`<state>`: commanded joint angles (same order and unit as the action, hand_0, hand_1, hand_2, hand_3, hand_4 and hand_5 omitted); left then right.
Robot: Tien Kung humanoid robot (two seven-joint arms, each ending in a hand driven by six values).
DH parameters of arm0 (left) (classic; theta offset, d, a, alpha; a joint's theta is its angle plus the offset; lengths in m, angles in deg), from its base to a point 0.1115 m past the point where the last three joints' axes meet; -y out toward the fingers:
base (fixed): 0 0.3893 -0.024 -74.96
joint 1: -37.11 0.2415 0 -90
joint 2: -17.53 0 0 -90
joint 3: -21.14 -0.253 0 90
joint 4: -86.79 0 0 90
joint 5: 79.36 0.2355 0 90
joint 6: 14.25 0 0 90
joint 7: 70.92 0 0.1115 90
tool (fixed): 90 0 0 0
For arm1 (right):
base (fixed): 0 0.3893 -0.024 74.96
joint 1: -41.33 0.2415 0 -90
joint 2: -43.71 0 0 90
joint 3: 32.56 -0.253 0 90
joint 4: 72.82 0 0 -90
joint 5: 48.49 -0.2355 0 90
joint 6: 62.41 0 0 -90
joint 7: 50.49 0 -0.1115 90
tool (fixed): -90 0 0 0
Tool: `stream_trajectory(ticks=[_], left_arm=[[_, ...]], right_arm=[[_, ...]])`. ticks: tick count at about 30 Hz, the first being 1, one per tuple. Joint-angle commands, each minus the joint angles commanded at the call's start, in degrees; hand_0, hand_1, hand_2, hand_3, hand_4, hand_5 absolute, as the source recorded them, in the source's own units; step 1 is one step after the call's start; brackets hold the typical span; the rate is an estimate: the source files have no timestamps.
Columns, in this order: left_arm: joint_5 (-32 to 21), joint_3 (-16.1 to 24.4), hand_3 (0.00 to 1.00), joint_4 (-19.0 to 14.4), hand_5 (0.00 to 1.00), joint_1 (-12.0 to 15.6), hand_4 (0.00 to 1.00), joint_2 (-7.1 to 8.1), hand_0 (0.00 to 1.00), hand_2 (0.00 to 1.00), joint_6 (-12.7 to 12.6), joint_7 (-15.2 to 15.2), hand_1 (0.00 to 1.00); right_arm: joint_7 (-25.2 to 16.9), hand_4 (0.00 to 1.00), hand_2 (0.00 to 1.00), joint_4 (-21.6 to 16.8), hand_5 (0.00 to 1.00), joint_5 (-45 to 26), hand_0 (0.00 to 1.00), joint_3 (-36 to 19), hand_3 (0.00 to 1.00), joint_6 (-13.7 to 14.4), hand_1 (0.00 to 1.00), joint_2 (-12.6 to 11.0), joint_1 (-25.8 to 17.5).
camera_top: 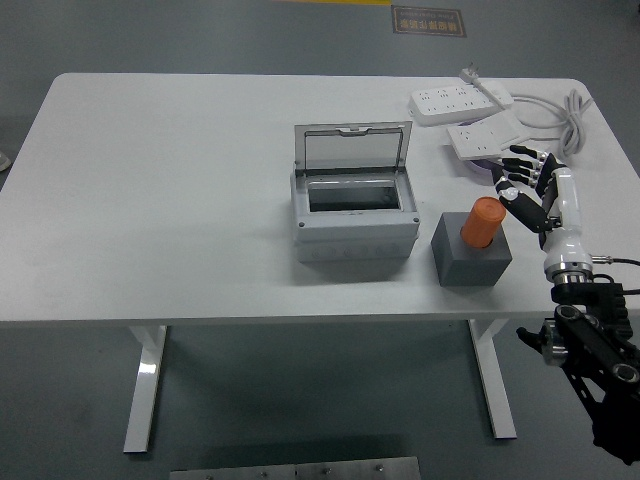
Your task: Fetch the battery,place it into the box,close the lid of the box
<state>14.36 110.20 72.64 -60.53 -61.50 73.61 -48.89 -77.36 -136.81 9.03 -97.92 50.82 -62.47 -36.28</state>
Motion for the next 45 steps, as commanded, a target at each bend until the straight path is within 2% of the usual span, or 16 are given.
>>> stream_trajectory(ticks=[14,27,45], left_arm=[[0.61,0.27,0.582,0.06,0.012,-0.91,0.57,-0.23,0.593,0.591,0.18,-0.18,0.686],[0.94,0.34,0.58,0.08,0.01,-1.2,0.571,-0.13,0.589,0.592,0.35,-0.24,0.685],[0.82,0.18,0.578,0.26,0.003,-1.56,0.566,0.04,0.585,0.593,0.19,-0.71,0.686]], right_arm=[[0.14,0.733,0.621,-0.74,0.158,-0.78,0.667,3.59,0.715,0.14,0.657,0.3,-0.12],[0.09,0.742,0.607,0.46,0.172,-1.68,0.658,6.53,0.72,-0.31,0.654,0.23,-0.34],[0.44,0.738,0.599,0.8,0.183,-2.87,0.63,8.17,0.711,-0.21,0.642,0.23,-0.28]])
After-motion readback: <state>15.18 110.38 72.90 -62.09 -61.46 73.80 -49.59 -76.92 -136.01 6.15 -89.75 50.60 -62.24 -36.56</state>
